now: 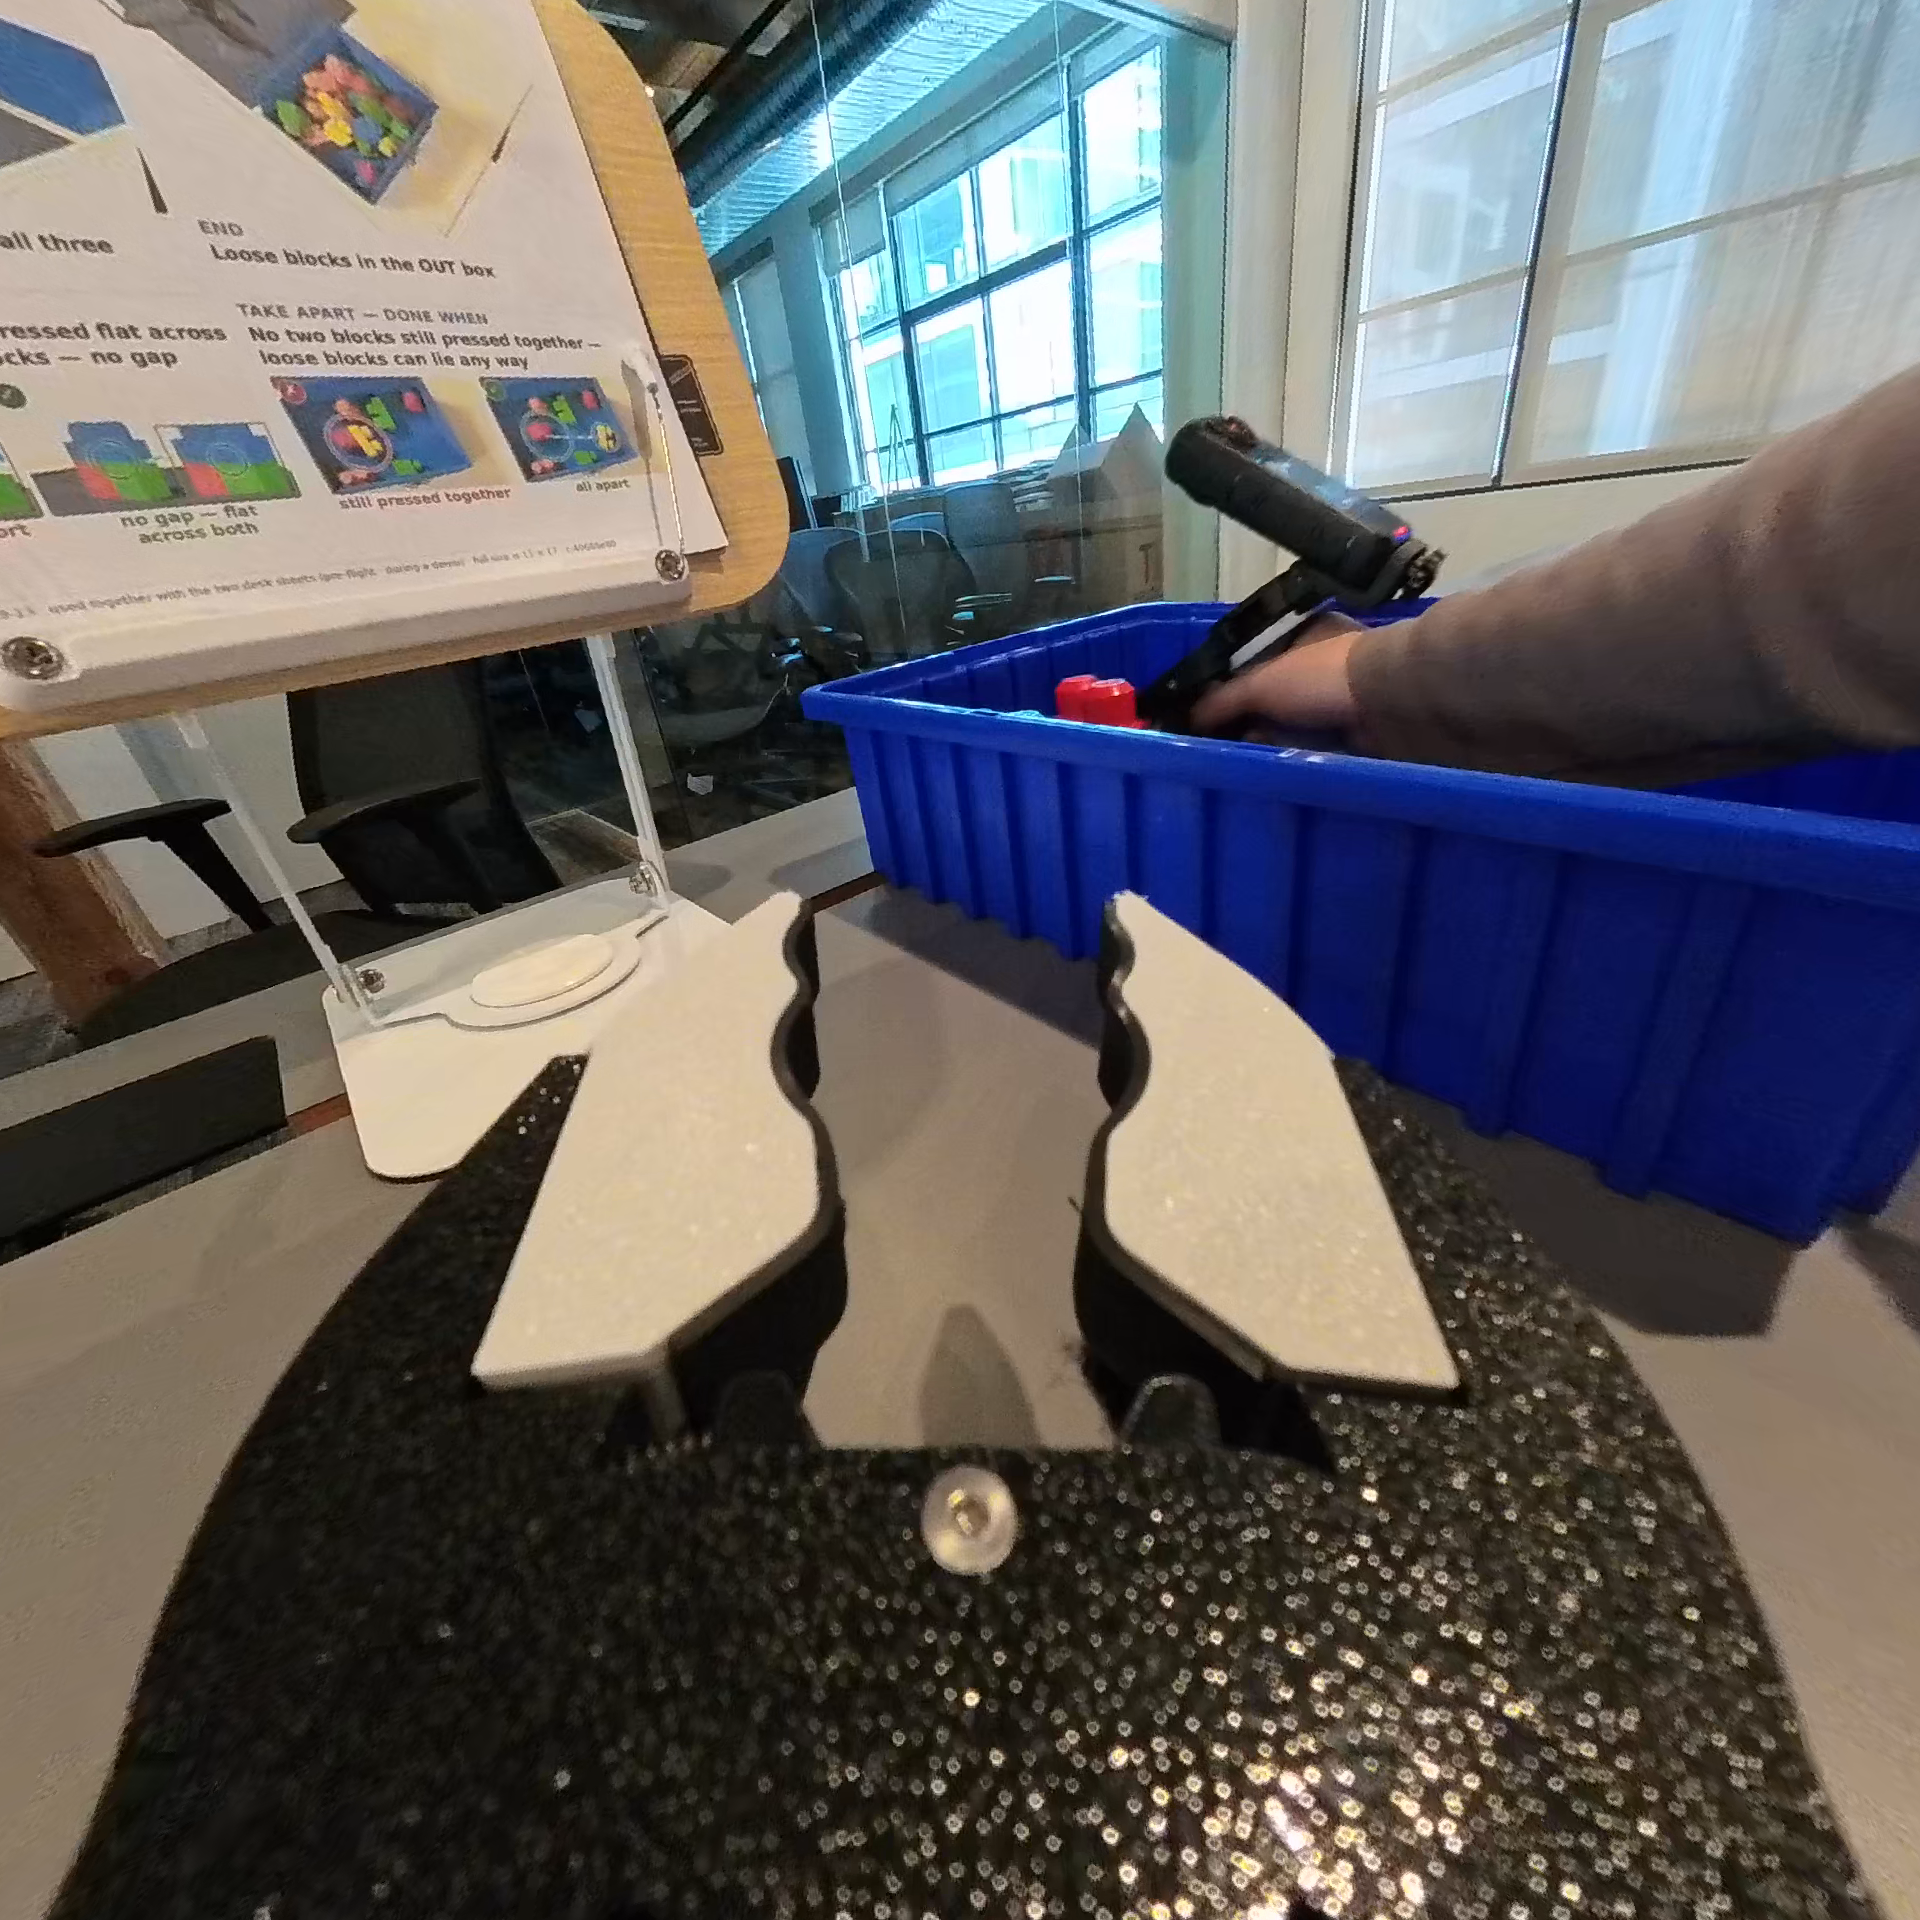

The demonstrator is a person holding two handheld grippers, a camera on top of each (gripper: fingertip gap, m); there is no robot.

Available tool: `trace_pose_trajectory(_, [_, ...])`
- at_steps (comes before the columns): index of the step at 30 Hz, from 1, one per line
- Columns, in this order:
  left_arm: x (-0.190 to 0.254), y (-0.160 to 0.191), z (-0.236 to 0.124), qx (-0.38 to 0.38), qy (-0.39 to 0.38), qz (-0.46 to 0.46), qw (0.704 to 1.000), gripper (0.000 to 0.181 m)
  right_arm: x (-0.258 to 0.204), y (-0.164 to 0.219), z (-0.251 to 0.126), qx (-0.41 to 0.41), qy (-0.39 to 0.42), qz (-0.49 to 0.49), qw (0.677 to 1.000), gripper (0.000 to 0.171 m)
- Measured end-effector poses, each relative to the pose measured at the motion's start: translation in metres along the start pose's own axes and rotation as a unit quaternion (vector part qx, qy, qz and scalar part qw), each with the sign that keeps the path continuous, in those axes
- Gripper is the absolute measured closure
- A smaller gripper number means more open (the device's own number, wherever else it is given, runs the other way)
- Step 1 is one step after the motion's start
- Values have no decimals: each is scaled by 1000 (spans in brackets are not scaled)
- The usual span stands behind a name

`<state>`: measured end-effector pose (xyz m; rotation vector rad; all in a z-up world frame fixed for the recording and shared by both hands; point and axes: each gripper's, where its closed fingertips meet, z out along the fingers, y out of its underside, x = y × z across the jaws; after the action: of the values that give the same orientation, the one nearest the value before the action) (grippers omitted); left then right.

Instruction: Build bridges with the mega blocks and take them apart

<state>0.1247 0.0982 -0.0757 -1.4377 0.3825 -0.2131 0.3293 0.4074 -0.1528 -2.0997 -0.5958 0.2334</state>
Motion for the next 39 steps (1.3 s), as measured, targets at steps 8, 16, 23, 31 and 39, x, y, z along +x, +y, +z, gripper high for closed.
trace_pose_trajectory(8, [0,1,1,-3,2,-1,1000,131,-3,0,7,3,-17,3,1000,170])
trace_pose_trajectory(16, [1,1,1,-4,4,0,1000,132,-4,-5,12,12,-27,-6,1000,171])
trace_pose_trajectory(23, [1,2,1,-5,5,1,1000,132,-11,-12,15,30,-52,-45,997,170])
trace_pose_trajectory(31, [1,2,2,-6,5,-1,1000,133,-15,-11,13,28,-57,-45,997,170])
trace_pose_trajectory(39, [-4,1,1,-1,-4,-11,1000,133,-21,-56,-48,64,1,-79,995,171])
